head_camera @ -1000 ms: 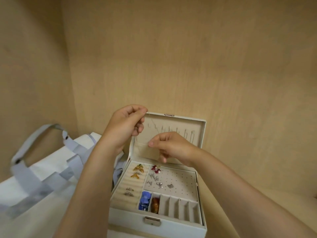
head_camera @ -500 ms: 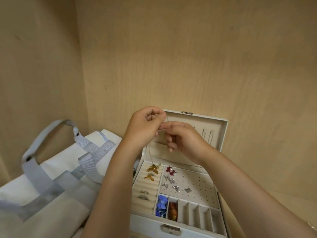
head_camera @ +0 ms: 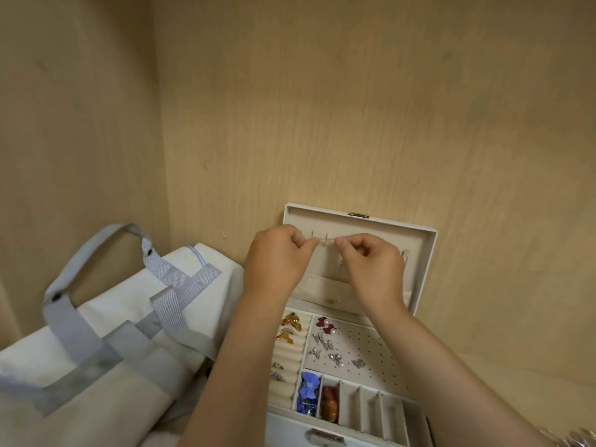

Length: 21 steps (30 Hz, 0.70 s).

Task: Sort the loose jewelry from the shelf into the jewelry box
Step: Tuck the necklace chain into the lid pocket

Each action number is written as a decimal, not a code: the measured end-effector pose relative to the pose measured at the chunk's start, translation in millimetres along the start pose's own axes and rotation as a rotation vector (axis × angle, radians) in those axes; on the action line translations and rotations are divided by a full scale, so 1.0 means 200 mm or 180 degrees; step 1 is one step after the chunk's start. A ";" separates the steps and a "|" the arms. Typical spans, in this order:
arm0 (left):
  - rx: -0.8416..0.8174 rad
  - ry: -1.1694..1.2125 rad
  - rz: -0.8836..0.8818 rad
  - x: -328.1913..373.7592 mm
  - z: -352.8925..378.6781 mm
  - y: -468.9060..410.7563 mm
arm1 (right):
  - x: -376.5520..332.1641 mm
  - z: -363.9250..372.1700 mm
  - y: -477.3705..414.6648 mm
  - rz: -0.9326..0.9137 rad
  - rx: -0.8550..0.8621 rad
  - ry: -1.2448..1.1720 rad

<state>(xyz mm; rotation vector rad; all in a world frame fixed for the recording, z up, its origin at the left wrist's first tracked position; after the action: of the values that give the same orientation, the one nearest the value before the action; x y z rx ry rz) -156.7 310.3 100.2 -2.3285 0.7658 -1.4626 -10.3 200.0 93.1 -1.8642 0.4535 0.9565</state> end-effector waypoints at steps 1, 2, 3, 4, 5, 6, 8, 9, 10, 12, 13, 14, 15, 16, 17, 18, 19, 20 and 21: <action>0.0149 0.0034 -0.0034 0.01 0.01 0.01 | -0.02 -0.01 -0.01 -0.0021 0.0160 0.0018; 0.0270 0.0065 -0.0071 0.02 0.01 0.03 | -0.04 -0.01 -0.02 -0.0008 0.0284 0.0052; 0.0369 0.0101 -0.0107 0.02 0.01 0.04 | -0.05 -0.01 -0.03 0.0040 0.0386 0.0096; 0.0450 0.0149 -0.0133 0.02 0.02 0.04 | -0.05 -0.01 -0.03 0.0102 0.0474 0.0126; 0.0505 0.0192 -0.0158 0.02 0.03 0.04 | -0.05 0.00 -0.04 0.0151 0.0545 0.0139; 0.0539 0.0226 -0.0189 0.01 0.03 0.04 | -0.05 0.01 -0.04 0.0176 0.0602 0.0164; 0.0578 0.0259 -0.0251 -0.01 0.05 0.04 | -0.05 0.02 -0.04 0.0180 0.0683 0.0250; 0.0600 0.0245 -0.0266 -0.01 0.06 0.04 | -0.05 0.02 -0.04 0.0180 0.0709 0.0282; 0.0614 0.0211 -0.0284 -0.02 0.06 0.04 | -0.06 0.02 -0.03 0.0173 0.0720 0.0307; 0.0591 0.0123 -0.0360 -0.01 0.06 0.05 | -0.06 0.03 -0.02 0.0150 0.0695 0.0370; 0.0539 0.0094 -0.0401 0.00 0.06 0.05 | -0.06 0.03 -0.01 0.0158 0.0657 0.0417; 0.0464 0.0077 -0.0442 0.00 0.06 0.06 | -0.06 0.03 -0.01 0.0182 0.0601 0.0491; 0.0368 0.0068 -0.0487 0.00 0.06 0.05 | -0.06 0.03 -0.01 0.0209 0.0528 0.0594; 0.0249 0.0075 -0.0533 0.00 0.06 0.05 | -0.05 0.03 0.00 0.0230 0.0433 0.0699; 0.0102 0.0103 -0.0570 -0.01 0.06 0.04 | -0.05 0.03 0.01 0.0243 0.0319 0.0777; -0.0095 0.0160 -0.0604 -0.02 0.07 0.03 | -0.04 0.04 0.02 0.0251 0.0185 0.0820; -0.0352 0.0250 -0.0648 -0.03 0.08 0.02 | -0.04 0.05 0.03 0.0265 0.0022 0.0844; -0.0629 0.0392 -0.0693 -0.03 0.09 0.02 | -0.02 0.07 0.04 0.0290 -0.0168 0.0871; -0.0856 0.0572 -0.0722 -0.02 0.09 0.01 | -0.01 0.09 0.05 0.0325 -0.0374 0.0878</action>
<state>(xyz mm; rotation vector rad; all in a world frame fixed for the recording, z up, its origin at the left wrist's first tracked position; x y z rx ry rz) -143.4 309.7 87.8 -2.5788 0.8104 -1.7831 -26.5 210.0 84.9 -2.1079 0.6762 0.8091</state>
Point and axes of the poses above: each hand's wrist, its own y-axis away from the middle knuckle, its own z-axis out of the palm, x = y × z, the point moved 7 cm from there along -y, towards the middle knuckle, and after that the axes turned 3 degrees about -z, right-handed, at the moved point
